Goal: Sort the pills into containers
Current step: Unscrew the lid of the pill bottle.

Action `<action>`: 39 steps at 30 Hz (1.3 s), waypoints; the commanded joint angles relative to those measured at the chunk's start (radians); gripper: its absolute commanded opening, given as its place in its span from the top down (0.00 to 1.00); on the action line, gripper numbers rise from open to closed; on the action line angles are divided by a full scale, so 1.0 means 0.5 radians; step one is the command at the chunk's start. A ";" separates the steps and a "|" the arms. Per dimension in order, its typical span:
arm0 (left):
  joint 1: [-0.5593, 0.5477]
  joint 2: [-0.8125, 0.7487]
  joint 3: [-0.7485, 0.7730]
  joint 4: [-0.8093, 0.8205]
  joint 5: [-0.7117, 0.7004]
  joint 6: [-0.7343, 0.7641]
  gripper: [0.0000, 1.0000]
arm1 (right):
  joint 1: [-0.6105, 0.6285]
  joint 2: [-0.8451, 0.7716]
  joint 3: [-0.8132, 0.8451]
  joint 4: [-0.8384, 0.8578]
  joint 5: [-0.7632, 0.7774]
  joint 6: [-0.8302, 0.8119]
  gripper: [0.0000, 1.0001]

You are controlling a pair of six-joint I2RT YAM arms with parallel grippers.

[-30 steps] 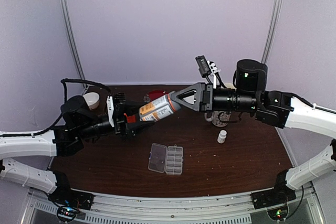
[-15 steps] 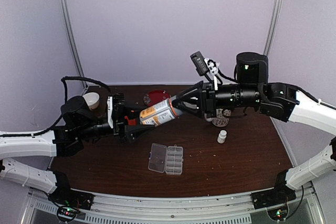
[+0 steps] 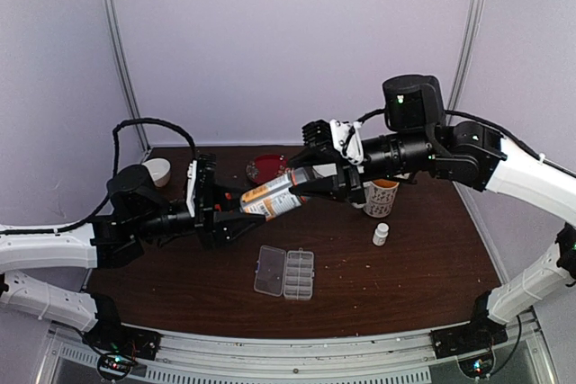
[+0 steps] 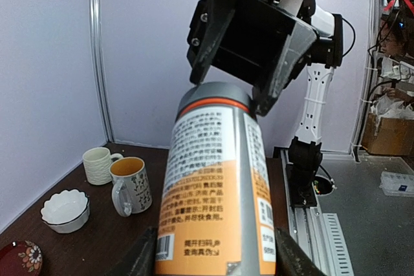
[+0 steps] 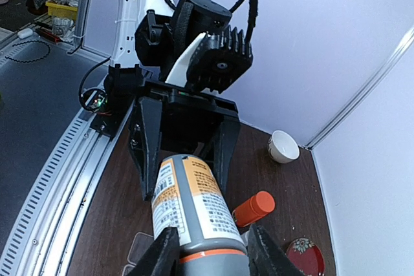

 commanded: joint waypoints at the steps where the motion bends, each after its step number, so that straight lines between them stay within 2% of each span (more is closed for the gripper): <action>1: -0.003 -0.058 0.018 0.297 0.014 -0.079 0.99 | -0.028 0.043 0.155 -0.094 -0.125 -0.110 0.53; 3: -0.002 -0.073 0.002 0.277 -0.001 -0.048 0.99 | -0.070 0.004 0.138 0.049 -0.224 0.110 0.37; 6: -0.002 -0.101 -0.018 0.264 -0.002 -0.010 0.99 | -0.082 -0.082 0.058 0.219 -0.198 0.341 0.23; 10: -0.002 -0.137 -0.023 0.215 -0.004 0.049 0.99 | -0.085 -0.116 0.090 0.210 -0.104 0.692 0.18; 13: -0.002 -0.163 -0.016 0.162 -0.001 0.101 0.99 | -0.085 -0.129 0.093 0.216 -0.018 1.080 0.02; 14: -0.003 -0.172 -0.014 0.145 -0.004 0.119 0.99 | -0.087 -0.134 0.094 0.203 -0.012 1.192 0.01; 17: -0.001 -0.193 -0.007 0.094 0.002 0.180 0.99 | -0.088 -0.159 0.097 0.123 -0.020 1.454 0.00; 20: -0.002 -0.210 -0.003 0.055 0.003 0.242 0.99 | -0.088 -0.247 -0.010 0.068 0.111 1.755 0.02; 24: -0.003 -0.235 0.014 0.006 -0.003 0.314 0.99 | -0.088 -0.400 -0.202 0.095 0.182 2.029 0.05; 27: -0.003 -0.248 0.027 -0.021 -0.004 0.381 0.99 | -0.088 -0.425 -0.211 0.012 0.166 2.222 0.09; 30: -0.002 -0.254 0.057 -0.070 0.002 0.419 0.99 | -0.085 -0.386 -0.173 -0.156 0.171 2.355 0.10; 34: -0.002 -0.255 0.087 -0.123 0.040 0.464 0.99 | -0.070 -0.352 -0.207 -0.101 0.137 2.485 0.11; 39: -0.002 -0.247 0.090 -0.112 0.042 0.483 0.99 | -0.042 -0.179 -0.026 -0.163 0.082 2.501 0.21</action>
